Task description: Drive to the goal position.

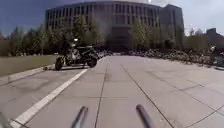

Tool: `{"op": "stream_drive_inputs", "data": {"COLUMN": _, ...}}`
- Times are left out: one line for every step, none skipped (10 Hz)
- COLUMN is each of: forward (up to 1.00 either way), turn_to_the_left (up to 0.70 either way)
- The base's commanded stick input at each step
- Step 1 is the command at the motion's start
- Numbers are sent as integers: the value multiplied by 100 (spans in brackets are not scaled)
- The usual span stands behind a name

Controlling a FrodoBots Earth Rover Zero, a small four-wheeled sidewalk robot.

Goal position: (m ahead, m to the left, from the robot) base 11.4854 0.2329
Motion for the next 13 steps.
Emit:
{"op": "stream_drive_inputs", "data": {"forward": 70, "turn_to_the_left": 0}}
{"op": "stream_drive_inputs", "data": {"forward": 70, "turn_to_the_left": 0}}
{"op": "stream_drive_inputs", "data": {"forward": 70, "turn_to_the_left": 0}}
{"op": "stream_drive_inputs", "data": {"forward": 70, "turn_to_the_left": 0}}
{"op": "stream_drive_inputs", "data": {"forward": 70, "turn_to_the_left": 0}}
{"op": "stream_drive_inputs", "data": {"forward": 70, "turn_to_the_left": -8}}
{"op": "stream_drive_inputs", "data": {"forward": 70, "turn_to_the_left": -26}}
{"op": "stream_drive_inputs", "data": {"forward": 70, "turn_to_the_left": -29}}
{"op": "stream_drive_inputs", "data": {"forward": 70, "turn_to_the_left": -17}}
{"op": "stream_drive_inputs", "data": {"forward": 70, "turn_to_the_left": -1}}
{"op": "stream_drive_inputs", "data": {"forward": 70, "turn_to_the_left": 0}}
{"op": "stream_drive_inputs", "data": {"forward": 70, "turn_to_the_left": 0}}
{"op": "stream_drive_inputs", "data": {"forward": 70, "turn_to_the_left": 0}}
